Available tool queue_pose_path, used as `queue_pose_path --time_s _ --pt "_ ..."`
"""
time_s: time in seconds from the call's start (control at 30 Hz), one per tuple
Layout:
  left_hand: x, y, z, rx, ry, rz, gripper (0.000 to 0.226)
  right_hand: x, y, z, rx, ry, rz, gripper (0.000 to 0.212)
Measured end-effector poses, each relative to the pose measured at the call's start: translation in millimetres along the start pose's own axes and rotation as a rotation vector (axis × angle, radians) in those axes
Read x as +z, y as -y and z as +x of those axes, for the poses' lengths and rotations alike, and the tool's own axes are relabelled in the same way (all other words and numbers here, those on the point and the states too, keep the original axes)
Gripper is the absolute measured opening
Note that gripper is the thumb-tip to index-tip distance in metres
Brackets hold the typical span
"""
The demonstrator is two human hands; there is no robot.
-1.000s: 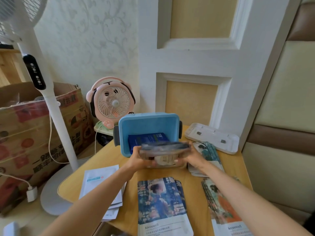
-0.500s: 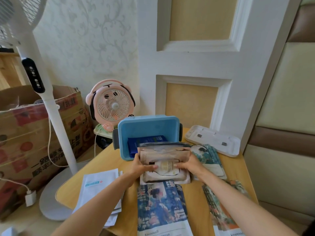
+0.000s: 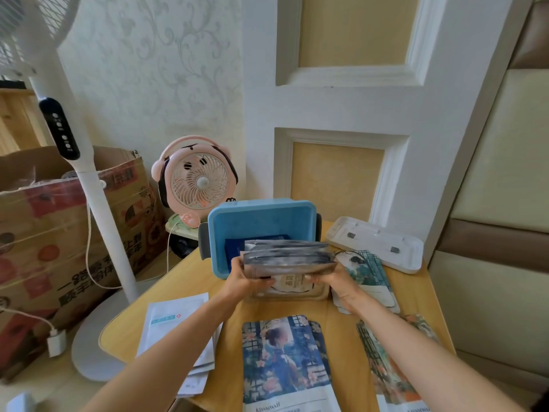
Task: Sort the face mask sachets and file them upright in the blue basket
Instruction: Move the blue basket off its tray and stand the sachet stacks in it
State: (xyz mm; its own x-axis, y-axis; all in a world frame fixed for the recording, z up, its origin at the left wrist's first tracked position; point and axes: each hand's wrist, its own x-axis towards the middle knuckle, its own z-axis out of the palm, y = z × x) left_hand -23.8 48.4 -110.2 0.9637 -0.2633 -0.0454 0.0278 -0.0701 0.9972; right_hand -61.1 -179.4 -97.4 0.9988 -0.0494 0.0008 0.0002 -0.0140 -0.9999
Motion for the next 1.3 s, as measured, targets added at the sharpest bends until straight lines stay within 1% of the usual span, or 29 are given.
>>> queue_pose_path --time_s 0.1,0.2,0.3,0.37,0.4,0.47,0.5,0.53,0.6,0.67,0.7,0.77,0.83,0.87,0.9,0.97,1.07,1.13,1.23,1.3 --pt "0.5 -4.0 1.7 0.011 0.001 -0.035 0.080 2.7 5.3 -1.6 -0.003 -0.028 0.023 0.080" --pt "1.9 -8.6 2.7 0.016 0.079 -0.002 0.087 4.4 7.4 2.4 -0.009 -0.037 0.015 0.073" --pt "1.3 -15.8 -0.9 0.074 0.104 0.035 0.083 5.6 8.4 4.4 -0.017 -0.073 -0.009 0.059" --pt "-1.4 -18.3 -6.2 0.139 0.023 -0.004 0.083 4.0 9.6 4.1 -0.026 -0.100 -0.004 0.057" --pt "-3.4 -20.5 -6.2 0.147 -0.044 -0.048 0.074 2.7 9.1 4.5 -0.030 -0.101 0.007 0.059" --pt "-8.3 -21.1 -2.4 0.143 -0.152 -0.124 0.049 3.0 8.1 4.1 -0.026 -0.094 0.029 0.058" --pt "-9.0 -20.5 -2.1 0.146 -0.170 -0.127 0.046 4.2 7.3 4.0 -0.022 -0.097 0.032 0.054" --pt "-8.5 -19.7 -1.6 0.116 -0.163 -0.132 0.049 5.5 6.0 4.1 -0.017 -0.103 0.032 0.049" --pt "-3.9 -17.1 -0.6 0.020 -0.126 -0.187 0.065 8.6 4.8 4.0 -0.010 -0.121 0.030 0.044" --pt "4.6 -17.2 0.3 0.034 -0.021 -0.159 0.073 9.3 3.1 4.4 0.000 -0.145 0.035 0.040" --pt "8.8 -21.9 -2.2 0.047 0.029 -0.117 0.071 8.5 3.0 4.2 0.002 -0.159 0.040 0.039" --pt "10.3 -27.1 -5.9 0.041 0.049 -0.042 0.066 5.6 2.7 4.5 0.001 -0.169 0.048 0.039" --pt "7.0 -17.3 -12.0 0.093 0.117 0.098 0.083 4.7 1.8 4.3 -0.002 -0.153 0.035 0.041" --pt "5.6 -13.3 -14.8 0.084 0.135 0.148 0.088 5.1 1.6 3.7 -0.007 -0.144 0.024 0.043" --pt "4.7 -7.8 -13.2 0.055 0.110 0.165 0.080 6.6 2.1 2.7 -0.013 -0.133 0.015 0.043" --pt "9.3 -1.8 -11.3 0.069 0.053 0.179 0.058 9.4 2.9 0.5 -0.027 -0.105 0.009 0.043" --pt "13.8 -7.3 -7.2 0.098 -0.028 0.074 0.046 10.3 5.0 -0.6 -0.066 -0.124 0.097 0.040" --pt "15.1 -9.4 -9.9 0.109 -0.023 0.049 0.049 9.6 4.6 -0.7 -0.086 -0.138 0.093 0.042" --pt "12.8 -6.7 -11.2 0.052 0.019 0.077 0.061 7.8 0.0 -1.5 -0.051 -0.082 -0.040 0.047" --pt "9.9 -5.6 -8.0 0.052 0.020 0.061 0.064 5.4 -0.7 -0.1 -0.032 -0.057 -0.061 0.051"
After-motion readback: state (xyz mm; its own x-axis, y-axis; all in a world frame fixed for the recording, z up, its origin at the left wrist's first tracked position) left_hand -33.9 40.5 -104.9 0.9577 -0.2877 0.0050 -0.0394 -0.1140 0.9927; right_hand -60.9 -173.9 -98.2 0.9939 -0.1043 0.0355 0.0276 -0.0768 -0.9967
